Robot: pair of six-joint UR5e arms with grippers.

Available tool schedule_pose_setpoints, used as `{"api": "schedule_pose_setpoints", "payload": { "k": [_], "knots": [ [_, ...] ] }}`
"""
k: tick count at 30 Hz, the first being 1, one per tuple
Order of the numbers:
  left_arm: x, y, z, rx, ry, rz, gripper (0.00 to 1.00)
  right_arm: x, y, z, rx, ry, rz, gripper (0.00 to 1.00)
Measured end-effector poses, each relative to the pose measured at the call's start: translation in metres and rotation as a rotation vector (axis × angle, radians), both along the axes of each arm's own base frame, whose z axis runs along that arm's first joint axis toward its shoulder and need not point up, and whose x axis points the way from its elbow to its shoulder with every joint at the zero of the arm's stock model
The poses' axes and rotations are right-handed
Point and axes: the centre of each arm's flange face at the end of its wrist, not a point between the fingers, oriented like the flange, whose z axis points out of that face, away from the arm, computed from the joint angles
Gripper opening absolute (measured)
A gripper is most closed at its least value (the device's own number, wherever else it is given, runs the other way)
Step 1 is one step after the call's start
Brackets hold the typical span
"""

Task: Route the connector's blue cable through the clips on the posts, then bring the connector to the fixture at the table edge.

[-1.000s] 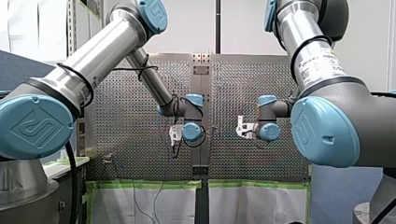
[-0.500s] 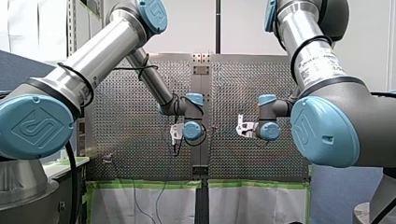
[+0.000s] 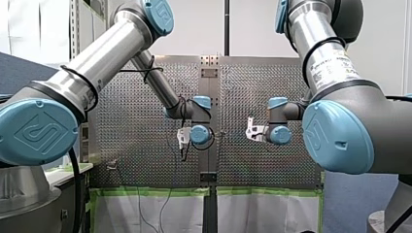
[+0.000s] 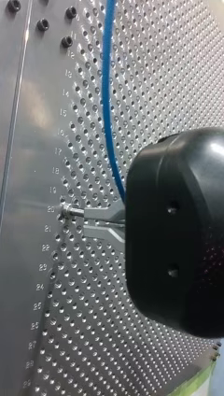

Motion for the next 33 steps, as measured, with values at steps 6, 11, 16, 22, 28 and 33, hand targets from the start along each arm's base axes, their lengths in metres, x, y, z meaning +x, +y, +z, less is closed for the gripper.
{"api": "schedule_pose_setpoints", "payload": {
  "k": [6,11,16,22,28,33],
  "knots": [
    [0.0035,-0.0010,0.0031,-0.004,-0.005,-0.003,0.09,-0.0019,-0.0013,-0.0001,0.000,0.000,-0.006,0.00],
    [0.0070,-0.0011,0.0055,-0.007,-0.010,-0.003,0.09,-0.0028,-0.0018,-0.0003,0.000,0.001,-0.008,0.00],
    [0.0099,0.0001,0.0064,-0.007,-0.009,-0.003,0.09,-0.0033,-0.0021,-0.0003,0.000,0.001,-0.011,0.00],
    [0.0100,0.0010,0.0057,-0.004,-0.004,-0.003,0.09,-0.0036,-0.0023,-0.0003,0.000,0.000,-0.012,0.00],
    [0.0098,0.0016,0.0055,-0.001,0.001,-0.003,0.09,-0.0038,-0.0025,-0.0002,0.000,0.000,-0.013,0.00],
    [0.0106,0.0028,0.0050,0.001,0.003,-0.001,0.09,-0.0042,-0.0030,0.0000,-0.001,0.000,-0.015,0.00]
  ]
}}
